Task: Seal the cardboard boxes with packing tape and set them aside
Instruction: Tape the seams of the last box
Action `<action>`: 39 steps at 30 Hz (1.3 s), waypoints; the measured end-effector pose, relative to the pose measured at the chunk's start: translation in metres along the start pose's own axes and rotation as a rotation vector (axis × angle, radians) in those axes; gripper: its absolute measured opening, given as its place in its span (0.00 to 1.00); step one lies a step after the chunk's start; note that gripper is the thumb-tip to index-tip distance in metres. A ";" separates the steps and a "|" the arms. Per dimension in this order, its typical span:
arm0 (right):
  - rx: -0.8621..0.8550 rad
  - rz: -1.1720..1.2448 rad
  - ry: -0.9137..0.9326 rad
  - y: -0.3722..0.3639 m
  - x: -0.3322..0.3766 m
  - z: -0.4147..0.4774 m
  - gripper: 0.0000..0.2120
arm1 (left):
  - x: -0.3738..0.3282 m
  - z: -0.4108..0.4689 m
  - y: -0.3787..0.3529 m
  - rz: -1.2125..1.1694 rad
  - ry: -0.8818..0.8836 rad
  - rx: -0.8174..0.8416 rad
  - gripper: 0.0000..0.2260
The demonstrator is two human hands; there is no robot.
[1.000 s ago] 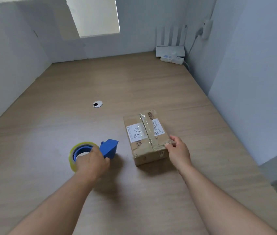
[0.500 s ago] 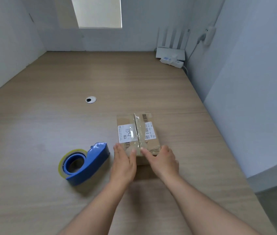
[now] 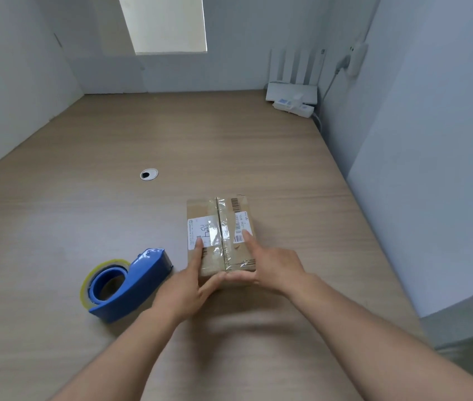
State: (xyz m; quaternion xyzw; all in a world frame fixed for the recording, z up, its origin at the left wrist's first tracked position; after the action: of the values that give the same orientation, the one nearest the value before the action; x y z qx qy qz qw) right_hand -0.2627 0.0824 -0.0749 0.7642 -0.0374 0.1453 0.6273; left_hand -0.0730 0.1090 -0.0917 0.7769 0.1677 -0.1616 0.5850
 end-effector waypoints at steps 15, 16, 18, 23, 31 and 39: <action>0.237 -0.023 0.314 0.010 -0.029 0.014 0.35 | 0.027 0.019 0.020 -0.409 0.038 0.271 0.36; 0.255 -0.038 0.311 0.013 -0.031 0.015 0.37 | 0.028 0.021 0.021 -0.376 0.037 0.287 0.37; 0.254 -0.097 0.325 0.020 -0.033 0.016 0.40 | 0.028 0.020 0.025 -0.254 0.011 0.348 0.39; 0.113 -0.203 0.436 0.021 -0.025 0.017 0.33 | 0.023 0.023 0.038 0.149 -0.105 0.278 0.39; -0.226 -0.137 0.552 -0.005 -0.019 0.003 0.37 | 0.021 0.024 0.022 0.236 -0.112 0.041 0.36; -0.266 -0.093 0.480 -0.013 -0.033 0.012 0.41 | 0.002 0.010 0.021 0.266 -0.106 0.005 0.38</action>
State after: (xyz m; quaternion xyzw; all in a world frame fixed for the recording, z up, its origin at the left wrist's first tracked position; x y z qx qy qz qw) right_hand -0.2885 0.0692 -0.0985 0.6199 0.1285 0.2871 0.7189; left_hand -0.0625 0.0941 -0.0769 0.7842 0.0315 -0.1238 0.6072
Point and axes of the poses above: each hand's wrist, its own z-axis towards the middle knuckle, its own y-axis out of the back of the hand, x = y × z, the point moved 3 cm from there along z, towards the middle knuckle, and after that the axes turned 8 degrees about -x, right-handed, at the moved point
